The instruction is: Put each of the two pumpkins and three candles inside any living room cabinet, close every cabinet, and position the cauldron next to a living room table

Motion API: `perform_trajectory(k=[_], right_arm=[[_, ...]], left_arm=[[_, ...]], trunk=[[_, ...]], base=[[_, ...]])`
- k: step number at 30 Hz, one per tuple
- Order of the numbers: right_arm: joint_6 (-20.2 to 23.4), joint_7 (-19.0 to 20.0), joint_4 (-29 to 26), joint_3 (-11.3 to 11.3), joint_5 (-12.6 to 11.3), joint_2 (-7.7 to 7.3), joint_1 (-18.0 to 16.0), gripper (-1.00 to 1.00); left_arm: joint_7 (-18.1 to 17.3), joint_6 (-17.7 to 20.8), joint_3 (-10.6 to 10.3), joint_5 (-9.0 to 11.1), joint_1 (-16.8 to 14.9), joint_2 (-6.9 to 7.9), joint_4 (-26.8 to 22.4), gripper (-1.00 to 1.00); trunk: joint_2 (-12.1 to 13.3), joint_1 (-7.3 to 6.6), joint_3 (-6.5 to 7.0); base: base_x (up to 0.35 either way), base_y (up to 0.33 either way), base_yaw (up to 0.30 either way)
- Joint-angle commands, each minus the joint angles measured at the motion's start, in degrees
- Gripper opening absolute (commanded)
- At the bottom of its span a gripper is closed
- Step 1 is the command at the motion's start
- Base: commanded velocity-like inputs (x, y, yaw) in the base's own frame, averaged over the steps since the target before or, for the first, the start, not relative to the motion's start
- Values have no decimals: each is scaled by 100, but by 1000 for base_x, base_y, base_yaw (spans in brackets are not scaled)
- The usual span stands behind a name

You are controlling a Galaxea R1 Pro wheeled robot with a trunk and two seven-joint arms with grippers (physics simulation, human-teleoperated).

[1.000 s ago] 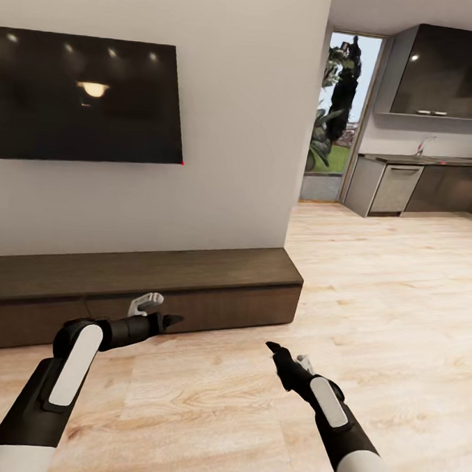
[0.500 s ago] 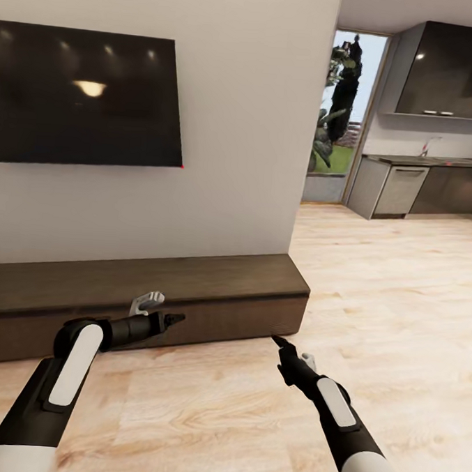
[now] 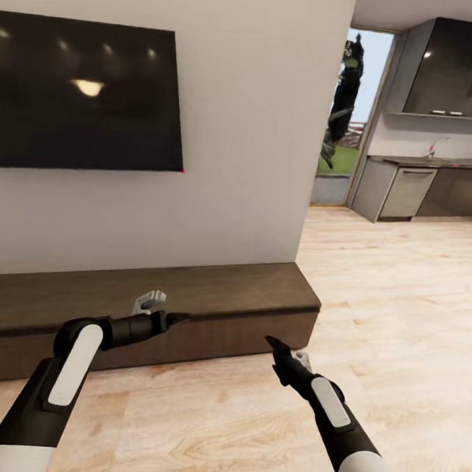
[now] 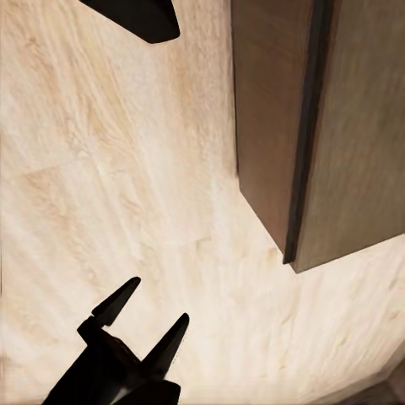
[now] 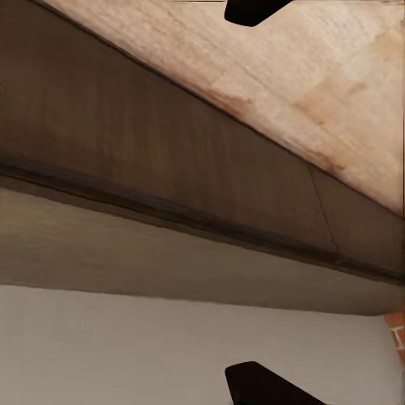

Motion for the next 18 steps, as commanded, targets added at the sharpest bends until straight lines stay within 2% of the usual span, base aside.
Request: perform_trajectory(k=[1, 5, 6, 9, 12, 15, 18], right_arm=[[18, 10, 0, 3, 9, 7, -4, 100], [-137, 39, 2, 95, 64, 10, -4, 100], [-172, 124, 5, 103, 62, 9, -2, 100], [-208, 439, 12, 101, 65, 2, -1, 100], [-214, 704, 68, 94, 63, -5, 1, 100], [-216, 822, 139, 86, 59, -9, 1, 100], [-217, 910, 194, 76, 49, -8, 1, 100]], left_arm=[[-126, 24, -12, -54, -5, 18, 5, 100], [-410, 24, -236, -60, -3, 155, 16, 100], [-483, 24, -349, -59, -2, 201, 10, 100], [-564, 24, -478, -55, -1, 248, 4, 100], [-613, 24, -529, -52, -1, 268, 2, 100], [-644, 24, -547, -45, -1, 275, 0, 100], [-823, 24, -563, -41, -1, 288, -10, 100]], trunk=[[-2, 1, -5], [-2, 1, -5], [-2, 1, -5], [-2, 1, -5], [-2, 1, -5], [-2, 1, -5], [-2, 1, -5]], base=[[90, 28, 0], [46, 14, 0], [19, 6, 0], [12, 4, 0], [4, 1, 0], [2, 1, 0], [0, 0, 0]])
